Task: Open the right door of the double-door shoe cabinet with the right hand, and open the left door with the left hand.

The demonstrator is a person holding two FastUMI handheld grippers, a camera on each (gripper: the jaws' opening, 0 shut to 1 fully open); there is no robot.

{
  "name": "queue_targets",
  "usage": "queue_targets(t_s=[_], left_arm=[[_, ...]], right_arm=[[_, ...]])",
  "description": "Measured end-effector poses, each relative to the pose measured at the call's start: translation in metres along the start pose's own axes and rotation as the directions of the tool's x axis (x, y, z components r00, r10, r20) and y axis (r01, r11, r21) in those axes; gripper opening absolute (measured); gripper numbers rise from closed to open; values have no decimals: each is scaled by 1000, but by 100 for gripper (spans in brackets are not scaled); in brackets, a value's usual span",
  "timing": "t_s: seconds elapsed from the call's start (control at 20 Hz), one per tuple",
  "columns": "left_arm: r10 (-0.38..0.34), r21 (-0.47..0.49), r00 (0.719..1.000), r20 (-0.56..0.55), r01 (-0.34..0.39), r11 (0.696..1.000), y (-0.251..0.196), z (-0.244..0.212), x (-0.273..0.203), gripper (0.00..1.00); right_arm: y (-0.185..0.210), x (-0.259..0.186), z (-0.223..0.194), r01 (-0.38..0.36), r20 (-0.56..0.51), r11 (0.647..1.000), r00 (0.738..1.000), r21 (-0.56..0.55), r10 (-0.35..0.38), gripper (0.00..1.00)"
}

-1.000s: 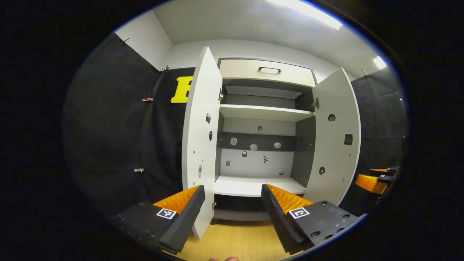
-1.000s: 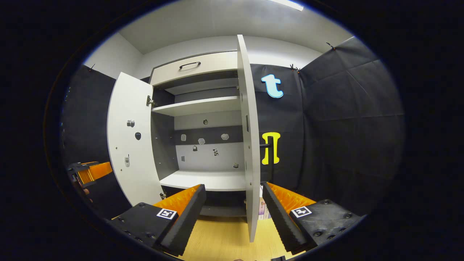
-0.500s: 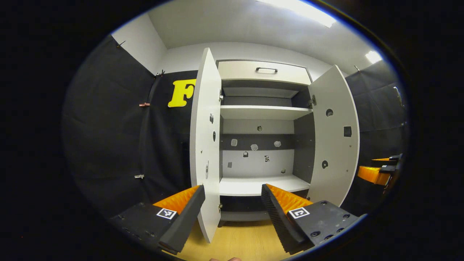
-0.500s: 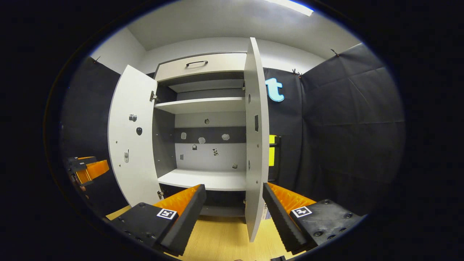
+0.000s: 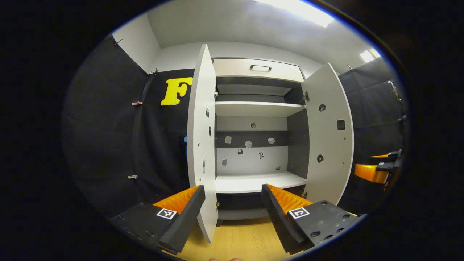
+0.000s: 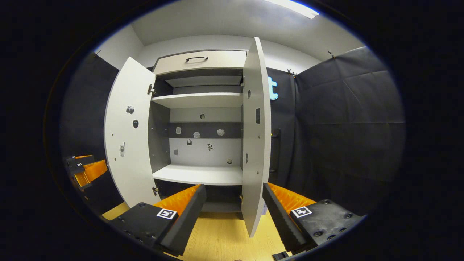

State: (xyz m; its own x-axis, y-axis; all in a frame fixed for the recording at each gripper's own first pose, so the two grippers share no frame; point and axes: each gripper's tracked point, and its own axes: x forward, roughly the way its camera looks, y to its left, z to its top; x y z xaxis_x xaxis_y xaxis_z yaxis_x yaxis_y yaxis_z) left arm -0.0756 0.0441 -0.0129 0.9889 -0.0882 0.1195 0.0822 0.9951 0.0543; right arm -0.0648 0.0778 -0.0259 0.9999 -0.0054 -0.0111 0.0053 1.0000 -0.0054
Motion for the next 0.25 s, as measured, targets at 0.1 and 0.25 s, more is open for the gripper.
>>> queue_targets(t_s=[0.1, 0.25], left_arm=[[-11, -16, 1000, -1, 11, 1000, 1, 0, -2, 96], [-6, -40, 1000, 3, 6, 999, 4, 2, -2, 96]], right_arm=[[4, -4, 0, 0, 2, 1000, 1000, 4, 0, 99], [5, -7, 2, -8, 13, 1000, 1000, -6, 8, 98]])
